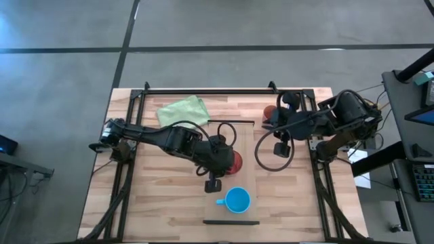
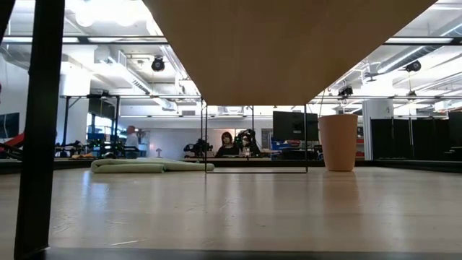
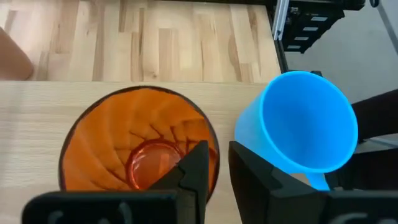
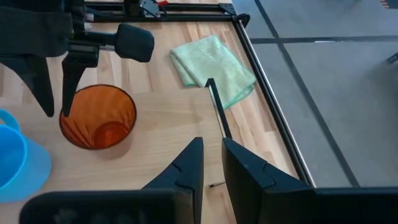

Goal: Stack small to large cups/mugs on shelf
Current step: Put the brown cup on the shelf

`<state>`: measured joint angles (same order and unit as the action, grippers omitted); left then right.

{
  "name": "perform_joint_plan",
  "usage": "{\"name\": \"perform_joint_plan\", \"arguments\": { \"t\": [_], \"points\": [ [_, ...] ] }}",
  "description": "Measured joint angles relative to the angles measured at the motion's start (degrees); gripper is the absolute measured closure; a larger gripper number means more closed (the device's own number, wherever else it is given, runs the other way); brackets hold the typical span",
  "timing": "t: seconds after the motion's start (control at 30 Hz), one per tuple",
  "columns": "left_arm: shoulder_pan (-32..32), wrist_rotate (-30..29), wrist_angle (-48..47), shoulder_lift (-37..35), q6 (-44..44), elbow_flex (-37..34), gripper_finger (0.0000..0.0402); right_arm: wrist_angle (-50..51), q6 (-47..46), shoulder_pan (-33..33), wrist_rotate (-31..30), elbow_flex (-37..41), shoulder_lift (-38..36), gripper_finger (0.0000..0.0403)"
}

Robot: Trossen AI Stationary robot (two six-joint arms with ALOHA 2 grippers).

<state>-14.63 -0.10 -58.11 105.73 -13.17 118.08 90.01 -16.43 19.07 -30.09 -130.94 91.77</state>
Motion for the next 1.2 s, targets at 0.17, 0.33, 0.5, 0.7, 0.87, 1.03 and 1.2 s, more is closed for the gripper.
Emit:
{"name": "perform_joint_plan", "arguments": {
  "t": [0.17,0.33,0.5,0.7,0.87,1.03,1.2],
  "points": [
    [0.0,0.0,0.2,0.0,0.0,0.0,0.0354,0.0,0.6,0.0,0.0,1.1,-0.4,0.0351],
    [0.0,0.0,0.7,0.0,-0.2,-0.3,0.0354,0.0,-0.5,0.0,0.0,3.7,-2.7,0.0351],
    [0.0,-2.0,0.7,0.0,-2.8,-0.3,0.0354,0.0,-6.0,0.0,0.0,10.3,-7.4,0.0351],
    [0.0,-3.8,5.4,0.0,-3.0,0.3,0.0354,0.0,-12.8,-0.3,-0.2,24.4,-16.6,0.0351],
    [0.0,-3.8,9.6,-0.1,-2.8,1.4,0.0354,0.1,-17.4,-1.7,-0.1,36.8,-23.8,0.0351],
    [0.1,-3.9,10.8,-0.5,-2.8,1.9,0.0354,-0.7,-19.8,-2.8,-0.2,46.6,-28.4,0.0351],
    [0.3,-4.0,11.6,-0.9,-2.8,2.0,0.0354,-2.1,-16.4,-5.5,-8.4,53.2,-29.9,0.0351]
  ]
}}
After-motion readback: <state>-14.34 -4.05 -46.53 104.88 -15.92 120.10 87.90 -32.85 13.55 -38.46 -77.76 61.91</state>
